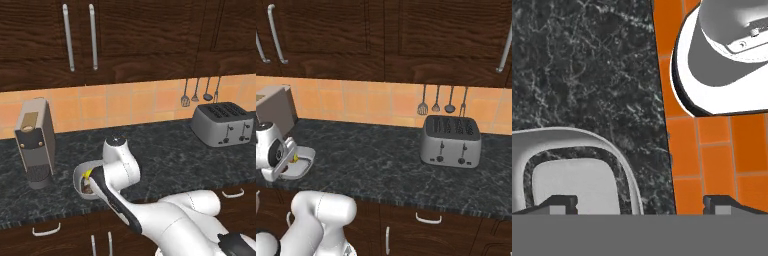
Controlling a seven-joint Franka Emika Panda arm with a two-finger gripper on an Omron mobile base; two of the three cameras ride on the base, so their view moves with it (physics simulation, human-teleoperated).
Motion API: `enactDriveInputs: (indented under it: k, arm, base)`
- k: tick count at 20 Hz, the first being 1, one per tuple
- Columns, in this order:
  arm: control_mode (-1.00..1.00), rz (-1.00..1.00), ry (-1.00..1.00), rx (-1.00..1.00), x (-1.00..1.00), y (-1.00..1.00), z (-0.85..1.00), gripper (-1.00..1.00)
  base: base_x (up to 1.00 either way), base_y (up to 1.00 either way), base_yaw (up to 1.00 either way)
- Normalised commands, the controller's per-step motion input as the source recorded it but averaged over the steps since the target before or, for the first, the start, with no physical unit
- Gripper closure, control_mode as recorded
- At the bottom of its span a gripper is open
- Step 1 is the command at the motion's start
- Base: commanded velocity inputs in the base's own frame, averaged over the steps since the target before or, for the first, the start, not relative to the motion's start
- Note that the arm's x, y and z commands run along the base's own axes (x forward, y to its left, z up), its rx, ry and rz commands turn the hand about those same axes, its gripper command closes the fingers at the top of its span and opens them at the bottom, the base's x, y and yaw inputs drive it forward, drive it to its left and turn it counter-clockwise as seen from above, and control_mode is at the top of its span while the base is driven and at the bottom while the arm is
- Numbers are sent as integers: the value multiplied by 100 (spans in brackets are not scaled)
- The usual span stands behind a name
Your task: Take the meat container that has the shrimp and place it on the second highest rack of the freezer. Then take the vegetable container that has the mushroom and lemon and place it on the highest rack of the freezer.
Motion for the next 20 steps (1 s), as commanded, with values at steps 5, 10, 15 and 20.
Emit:
enactDriveInputs:
  k: [5,10,15,20]
  arm:
    - [-100,0,0,0,4,13,-57,-100]
    - [-100,0,0,0,30,19,-24,-100]
    - [-100,0,0,0,35,25,0,-100]
    - [-100,0,0,0,27,14,-31,-100]
  base:
    - [0,0,0]
    - [0,0,0]
    - [0,0,0]
    - [0,0,0]
